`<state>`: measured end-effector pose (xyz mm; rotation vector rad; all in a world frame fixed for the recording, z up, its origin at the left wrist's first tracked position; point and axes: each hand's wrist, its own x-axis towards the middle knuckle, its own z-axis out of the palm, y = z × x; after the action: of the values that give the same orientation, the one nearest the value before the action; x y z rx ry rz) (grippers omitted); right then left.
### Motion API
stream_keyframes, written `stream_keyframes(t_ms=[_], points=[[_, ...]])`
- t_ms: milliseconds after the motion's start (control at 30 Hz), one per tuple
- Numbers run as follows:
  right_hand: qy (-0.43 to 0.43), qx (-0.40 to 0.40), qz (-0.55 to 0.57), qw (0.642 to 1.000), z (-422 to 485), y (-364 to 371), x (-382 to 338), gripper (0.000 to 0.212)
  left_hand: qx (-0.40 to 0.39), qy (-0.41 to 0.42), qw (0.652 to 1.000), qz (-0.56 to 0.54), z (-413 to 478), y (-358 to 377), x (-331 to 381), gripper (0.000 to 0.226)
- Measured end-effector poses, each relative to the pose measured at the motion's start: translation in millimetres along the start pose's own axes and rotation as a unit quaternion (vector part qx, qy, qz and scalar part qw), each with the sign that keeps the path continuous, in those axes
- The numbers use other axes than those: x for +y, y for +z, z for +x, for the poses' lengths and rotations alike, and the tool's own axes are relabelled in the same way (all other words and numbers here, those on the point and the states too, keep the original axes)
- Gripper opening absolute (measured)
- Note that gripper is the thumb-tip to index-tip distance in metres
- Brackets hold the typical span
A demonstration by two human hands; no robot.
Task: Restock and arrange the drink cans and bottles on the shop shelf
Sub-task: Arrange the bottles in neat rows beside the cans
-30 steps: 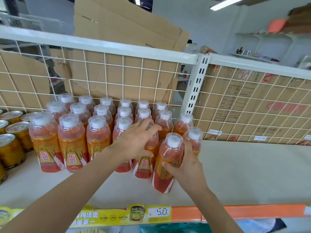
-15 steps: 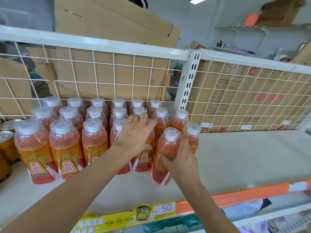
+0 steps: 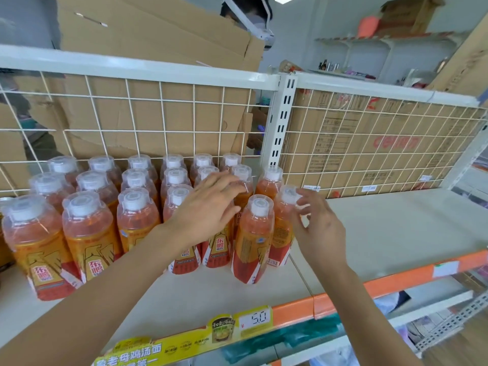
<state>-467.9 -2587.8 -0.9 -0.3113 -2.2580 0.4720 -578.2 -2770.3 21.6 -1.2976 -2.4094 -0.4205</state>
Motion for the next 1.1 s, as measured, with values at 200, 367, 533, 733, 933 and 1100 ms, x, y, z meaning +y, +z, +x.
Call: stream_keyframes(t_ms=[200,367,533,733,933,1100], points=[[0.057,-0.134,0.036,0.989,24,8,23,0.053,-0.114,0.007,0.986,-0.124,15,-10,26,0.062],[0.114,-0.203,0.164,0.959,32,18,22,0.072,-0.116,-0.028,0.987,-0.110,24,-3,31,0.062],[0.149,-0.182,0.159,0.959,32,30,34,0.058,-0.124,-0.060,0.980,-0.146,34,2,33,0.048],[0.144,-0.185,0.119,0.965,34,27,44,0.056,-0.152,-0.070,0.971,-0.169,50,6,27,0.048],[0.144,-0.182,0.109,0.967,35,21,52,0.056,-0.148,-0.053,0.981,-0.114,63,14,30,0.053],[0.137,-0.179,0.104,0.969,37,19,55,0.056,-0.165,-0.059,0.981,-0.087,71,15,18,0.054]])
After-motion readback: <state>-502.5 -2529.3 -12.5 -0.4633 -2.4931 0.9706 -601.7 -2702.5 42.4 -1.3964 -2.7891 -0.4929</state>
